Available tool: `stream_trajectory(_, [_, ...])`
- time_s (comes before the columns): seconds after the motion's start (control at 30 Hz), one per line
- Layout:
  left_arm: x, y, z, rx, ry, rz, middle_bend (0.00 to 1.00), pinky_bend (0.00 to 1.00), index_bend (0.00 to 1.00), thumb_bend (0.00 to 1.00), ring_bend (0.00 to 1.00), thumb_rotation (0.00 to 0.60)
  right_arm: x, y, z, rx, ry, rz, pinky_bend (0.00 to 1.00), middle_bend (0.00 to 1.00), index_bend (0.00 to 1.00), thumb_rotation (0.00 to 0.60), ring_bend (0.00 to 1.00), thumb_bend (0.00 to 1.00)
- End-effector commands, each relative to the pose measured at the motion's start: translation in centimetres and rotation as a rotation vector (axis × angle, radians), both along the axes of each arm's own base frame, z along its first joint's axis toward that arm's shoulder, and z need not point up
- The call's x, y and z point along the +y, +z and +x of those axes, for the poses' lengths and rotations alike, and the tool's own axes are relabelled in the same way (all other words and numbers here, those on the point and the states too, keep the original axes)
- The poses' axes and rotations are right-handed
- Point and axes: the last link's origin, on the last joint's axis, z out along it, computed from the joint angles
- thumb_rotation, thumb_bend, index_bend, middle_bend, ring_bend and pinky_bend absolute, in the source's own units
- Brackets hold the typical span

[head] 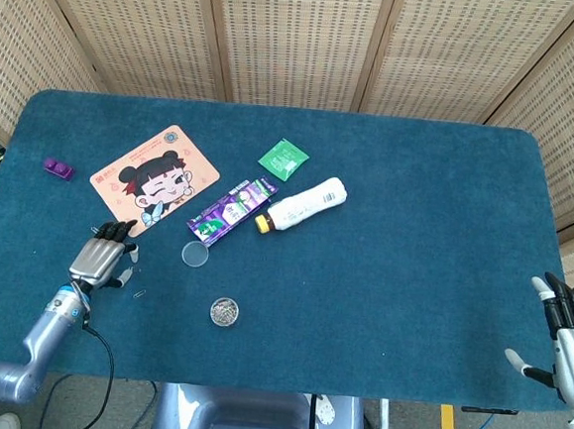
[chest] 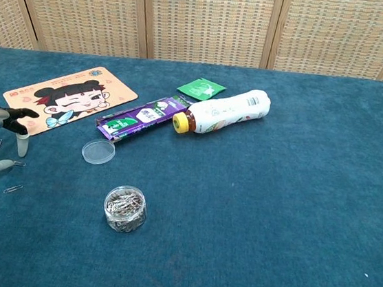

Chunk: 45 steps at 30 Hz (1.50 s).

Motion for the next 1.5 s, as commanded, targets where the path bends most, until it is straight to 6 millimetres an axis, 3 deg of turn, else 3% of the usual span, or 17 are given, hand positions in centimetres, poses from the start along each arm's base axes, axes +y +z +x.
stream_trajectory(0.03, [-0.1,-0.3,-0.1,-0.001,-0.001,-0.009,0.00,0.00,0.48,0.40,0.00,0.600,0.0,0.0,0.0,0.000,0.000,0.000,0.00,0.00,0.00,0.600,0.00,0.00])
stream_trajectory(0.4, [-0.4,-1.2,-0.1,-0.010,0.003,-0.018,0.00,0.00,0.49,0.41,0.00,0.600,0.0,0.0,0.0,-0.004,-0.001,0.005,0.00,0.00,0.00,0.600,0.00,0.00])
stream_trajectory(0.63, [-0.5,-1.5,0.0,-0.010,-0.006,-0.018,0.00,0.00,0.70,0.42,0.00,0.600,-0.1,0.1,-0.1,-0.013,-0.001,0.004,0.00,0.00,0.00,0.600,0.00,0.00])
stream_trajectory(0.9, [-0.8,-1.4,-0.1,0.001,-0.016,-0.011,0.00,0.00,0.80,0.43,0.00,0.600,0.0,0.2,0.0,-0.020,0.002,0.005,0.00,0.00,0.00,0.600,0.00,0.00])
stream_trajectory(1.5, [-1.0,-1.3,-0.2,0.007,-0.027,-0.006,0.00,0.00,0.84,0.43,0.00,0.600,0.0,0.2,0.0,-0.025,0.004,0.008,0.00,0.00,0.00,0.600,0.00,0.00])
